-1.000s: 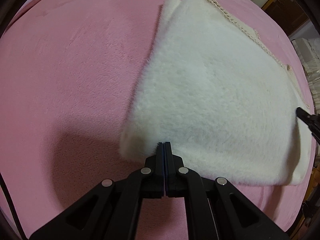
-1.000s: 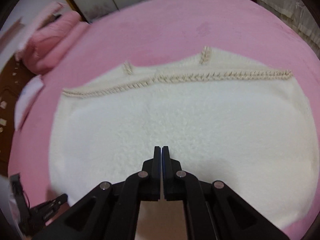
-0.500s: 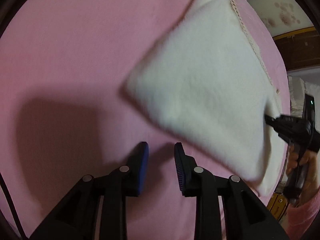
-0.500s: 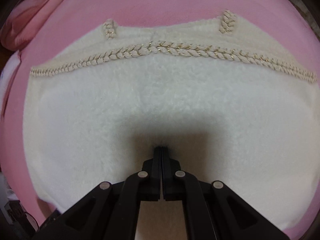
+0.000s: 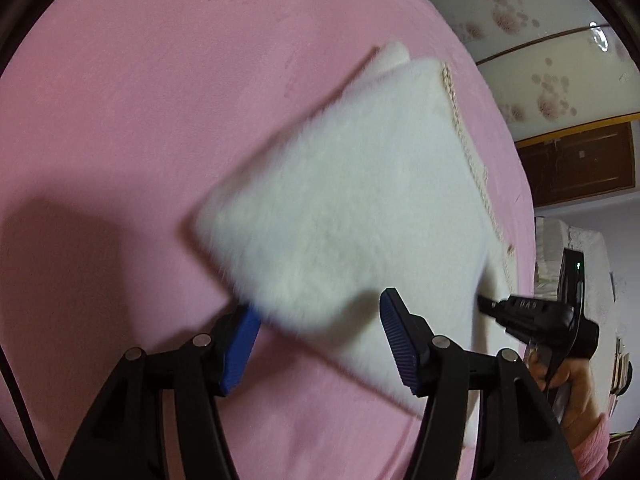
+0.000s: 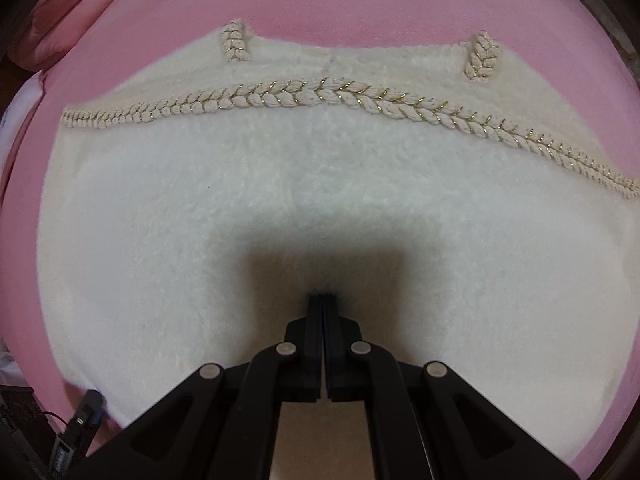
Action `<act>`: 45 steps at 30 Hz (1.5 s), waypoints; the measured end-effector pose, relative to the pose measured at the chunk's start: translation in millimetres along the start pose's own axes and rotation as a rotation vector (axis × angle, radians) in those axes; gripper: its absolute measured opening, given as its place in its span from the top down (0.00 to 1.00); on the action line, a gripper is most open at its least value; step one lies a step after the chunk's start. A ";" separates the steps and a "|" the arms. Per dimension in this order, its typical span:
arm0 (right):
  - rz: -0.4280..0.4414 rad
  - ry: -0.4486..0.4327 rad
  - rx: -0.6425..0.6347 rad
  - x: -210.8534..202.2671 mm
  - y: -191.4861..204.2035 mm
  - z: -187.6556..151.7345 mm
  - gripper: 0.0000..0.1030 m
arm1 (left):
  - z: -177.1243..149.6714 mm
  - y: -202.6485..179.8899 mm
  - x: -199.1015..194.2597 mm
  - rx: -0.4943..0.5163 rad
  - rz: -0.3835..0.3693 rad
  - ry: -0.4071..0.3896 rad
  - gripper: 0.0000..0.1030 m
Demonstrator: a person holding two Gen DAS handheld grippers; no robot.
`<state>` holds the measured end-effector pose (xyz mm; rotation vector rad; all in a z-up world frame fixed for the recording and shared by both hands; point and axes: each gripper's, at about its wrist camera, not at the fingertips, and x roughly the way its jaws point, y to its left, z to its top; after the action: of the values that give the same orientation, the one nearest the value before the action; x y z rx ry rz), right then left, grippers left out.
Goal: Fold large clothes
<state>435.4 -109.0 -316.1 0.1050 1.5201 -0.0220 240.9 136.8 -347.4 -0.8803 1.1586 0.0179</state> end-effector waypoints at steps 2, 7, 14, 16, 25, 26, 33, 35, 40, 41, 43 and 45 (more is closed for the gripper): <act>-0.041 -0.006 0.005 1.2 8.0 0.5 0.99 | 10.6 -1.4 6.6 -0.019 -0.014 -0.012 0.43; -0.085 -0.046 0.009 2.7 26.3 -5.6 0.98 | 30.5 -1.5 20.7 -0.102 -0.050 -0.056 0.42; -0.169 -0.079 -0.037 8.2 49.1 -21.2 0.98 | 37.3 -5.6 27.0 -0.168 -0.044 -0.078 0.43; -0.186 -0.087 -0.035 9.9 60.3 -22.1 0.98 | 34.7 -12.8 29.4 -0.179 -0.027 -0.090 0.45; -0.297 -0.131 -0.064 17.5 86.1 -31.1 0.97 | 23.4 -56.9 14.4 -0.118 0.140 -0.166 0.76; -0.299 -0.132 -0.064 18.0 87.9 -32.2 0.97 | 21.5 -62.0 12.3 -0.094 0.161 -0.172 0.77; -0.288 -0.132 -0.072 12.9 89.2 -40.1 0.97 | 23.2 -77.3 3.9 -0.033 0.180 -0.188 0.82; -0.279 -0.136 -0.080 -3.9 67.9 -38.3 0.97 | 17.8 -85.5 -6.7 0.031 0.202 -0.212 0.83; -0.247 -0.148 -0.080 -11.7 63.8 -48.7 0.97 | -0.7 -134.1 -25.0 0.227 0.213 -0.281 0.84; -0.243 -0.149 -0.081 -13.2 62.0 -49.5 0.97 | -3.7 -144.4 -27.8 0.256 0.208 -0.285 0.85; -0.239 -0.152 -0.084 -15.1 59.8 -50.9 0.97 | -8.6 -161.8 -31.9 0.294 0.189 -0.291 0.85; -0.231 -0.156 -0.092 -13.0 49.7 -46.1 0.97 | -13.9 -176.5 -36.2 0.316 0.160 -0.298 0.86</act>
<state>392.9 -56.4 -302.6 -0.1440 1.3678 -0.1416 291.5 24.0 -215.6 -0.4849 0.9179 0.0915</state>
